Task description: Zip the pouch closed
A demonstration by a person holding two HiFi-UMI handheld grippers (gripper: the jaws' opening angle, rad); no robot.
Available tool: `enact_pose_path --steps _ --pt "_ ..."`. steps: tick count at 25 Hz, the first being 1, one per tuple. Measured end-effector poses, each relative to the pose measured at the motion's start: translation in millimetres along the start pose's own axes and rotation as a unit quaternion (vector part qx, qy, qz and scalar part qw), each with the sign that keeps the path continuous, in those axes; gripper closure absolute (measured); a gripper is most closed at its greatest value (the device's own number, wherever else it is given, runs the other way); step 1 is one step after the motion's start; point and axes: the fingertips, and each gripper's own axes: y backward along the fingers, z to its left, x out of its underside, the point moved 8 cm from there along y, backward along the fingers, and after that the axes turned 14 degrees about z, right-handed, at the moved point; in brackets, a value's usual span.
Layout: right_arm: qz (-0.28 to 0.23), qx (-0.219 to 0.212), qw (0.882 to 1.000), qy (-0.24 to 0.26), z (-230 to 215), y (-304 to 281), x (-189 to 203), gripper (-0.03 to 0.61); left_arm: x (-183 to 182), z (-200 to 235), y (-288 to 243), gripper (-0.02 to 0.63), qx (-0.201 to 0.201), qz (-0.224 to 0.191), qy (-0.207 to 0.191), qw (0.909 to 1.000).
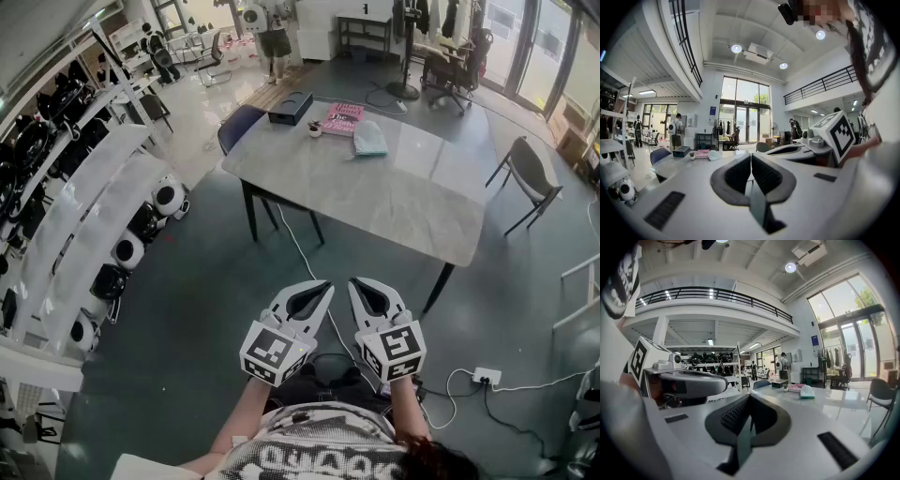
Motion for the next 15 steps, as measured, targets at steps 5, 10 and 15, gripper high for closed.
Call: enact_pose_path --steps 5,10,15 --pt "0.002 0.0 1.0 -0.001 7 -1 -1 0.58 2 3 6 0.6 0.001 0.003 -0.001 1.0" --pt "0.0 0.007 1.0 -0.005 4 -1 1 0.578 5 6 4 0.6 -0.002 0.01 0.006 0.9999" --pt "-0.002 0.008 1.0 -0.012 -9 0 4 0.578 7 6 -7 0.6 -0.005 0.015 0.012 0.9998"
